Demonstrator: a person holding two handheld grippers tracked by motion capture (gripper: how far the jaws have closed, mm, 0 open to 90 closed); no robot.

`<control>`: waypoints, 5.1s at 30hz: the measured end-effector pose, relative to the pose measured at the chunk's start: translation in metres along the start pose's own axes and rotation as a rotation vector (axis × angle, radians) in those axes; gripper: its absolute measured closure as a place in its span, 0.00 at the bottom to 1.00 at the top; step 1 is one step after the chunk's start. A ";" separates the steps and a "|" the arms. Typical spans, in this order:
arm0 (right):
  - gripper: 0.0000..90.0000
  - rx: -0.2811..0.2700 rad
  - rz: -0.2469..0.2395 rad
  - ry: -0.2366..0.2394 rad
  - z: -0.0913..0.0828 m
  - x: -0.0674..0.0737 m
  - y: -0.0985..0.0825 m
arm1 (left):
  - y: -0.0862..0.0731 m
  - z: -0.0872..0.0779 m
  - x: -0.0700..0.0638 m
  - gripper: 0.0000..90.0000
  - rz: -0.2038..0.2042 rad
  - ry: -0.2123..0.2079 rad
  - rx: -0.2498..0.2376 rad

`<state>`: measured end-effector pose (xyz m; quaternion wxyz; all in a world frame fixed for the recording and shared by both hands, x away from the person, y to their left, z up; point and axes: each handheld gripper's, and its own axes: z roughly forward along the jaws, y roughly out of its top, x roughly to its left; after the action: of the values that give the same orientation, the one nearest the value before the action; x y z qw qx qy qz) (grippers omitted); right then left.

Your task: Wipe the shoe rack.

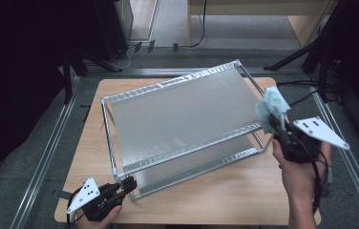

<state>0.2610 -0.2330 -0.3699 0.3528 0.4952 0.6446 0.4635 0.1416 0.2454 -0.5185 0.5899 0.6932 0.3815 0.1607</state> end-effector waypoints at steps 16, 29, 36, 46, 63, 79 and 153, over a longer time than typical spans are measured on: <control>0.90 0.072 -0.009 0.153 0.039 0.063 -0.014 | 0.001 0.016 -0.017 0.87 0.041 -0.054 0.021; 0.88 0.093 -0.145 0.367 0.027 0.174 -0.023 | 0.001 0.032 -0.038 0.87 0.040 -0.063 0.029; 0.89 0.100 -0.219 0.427 0.022 0.196 -0.023 | 0.001 0.035 -0.040 0.87 0.043 -0.068 0.032; 0.88 0.103 -0.159 0.246 0.044 0.124 -0.016 | 0.001 0.031 -0.038 0.87 0.060 -0.083 0.040; 0.88 0.074 -0.041 0.005 0.055 0.033 -0.011 | 0.000 0.023 -0.028 0.87 0.050 -0.072 0.035; 0.89 0.080 -0.131 0.343 0.028 0.178 -0.027 | 0.001 0.034 -0.036 0.87 0.047 -0.079 0.035; 0.63 0.268 0.126 -0.140 0.045 -0.016 -0.135 | -0.001 0.004 -0.002 0.86 0.007 0.004 0.014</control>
<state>0.2646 -0.2479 -0.5122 0.2980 0.6083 0.6423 0.3586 0.1427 0.2411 -0.5204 0.5839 0.6984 0.3813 0.1613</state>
